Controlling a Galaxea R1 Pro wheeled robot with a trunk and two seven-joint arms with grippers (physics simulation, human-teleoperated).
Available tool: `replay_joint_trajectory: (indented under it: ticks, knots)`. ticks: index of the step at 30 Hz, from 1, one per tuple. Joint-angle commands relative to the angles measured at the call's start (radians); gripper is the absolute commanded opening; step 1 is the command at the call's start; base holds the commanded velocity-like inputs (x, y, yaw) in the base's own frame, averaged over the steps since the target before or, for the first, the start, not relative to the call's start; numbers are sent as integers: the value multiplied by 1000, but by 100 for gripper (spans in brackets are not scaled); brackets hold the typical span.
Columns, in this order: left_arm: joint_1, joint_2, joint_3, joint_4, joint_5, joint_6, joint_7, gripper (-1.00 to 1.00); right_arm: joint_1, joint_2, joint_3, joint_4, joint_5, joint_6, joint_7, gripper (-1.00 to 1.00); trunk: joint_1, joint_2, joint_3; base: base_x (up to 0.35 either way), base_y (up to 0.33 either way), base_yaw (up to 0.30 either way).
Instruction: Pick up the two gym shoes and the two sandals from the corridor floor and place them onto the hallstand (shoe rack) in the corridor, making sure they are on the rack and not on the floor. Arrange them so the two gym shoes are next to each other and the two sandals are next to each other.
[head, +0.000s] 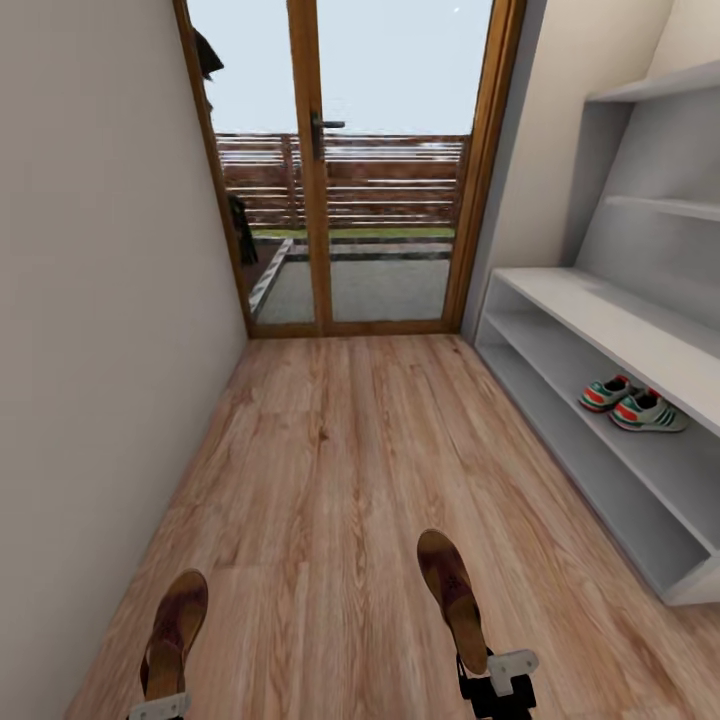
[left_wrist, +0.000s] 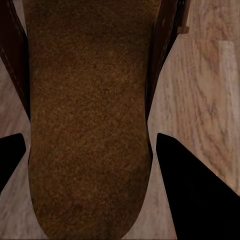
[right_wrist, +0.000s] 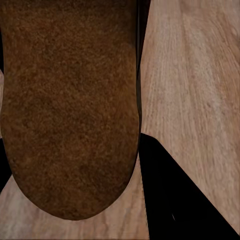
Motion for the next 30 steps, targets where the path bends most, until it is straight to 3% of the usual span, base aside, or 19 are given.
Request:
replay_joint_trajectory:
  ticks: [1, 30]
  knots:
    - [-1, -1, 9, 0, -12, -4, -4, -100, -1, 0, 8, 1, 2, -1, -9, -100, 0, 0, -1, 339, 0, 0]
    - [0, -1, 9, 2, -12, -4, -4, -100, -1, 0, 8, 1, 3, -1, -11, -100, 0, 0, -1, 339, 0, 0]
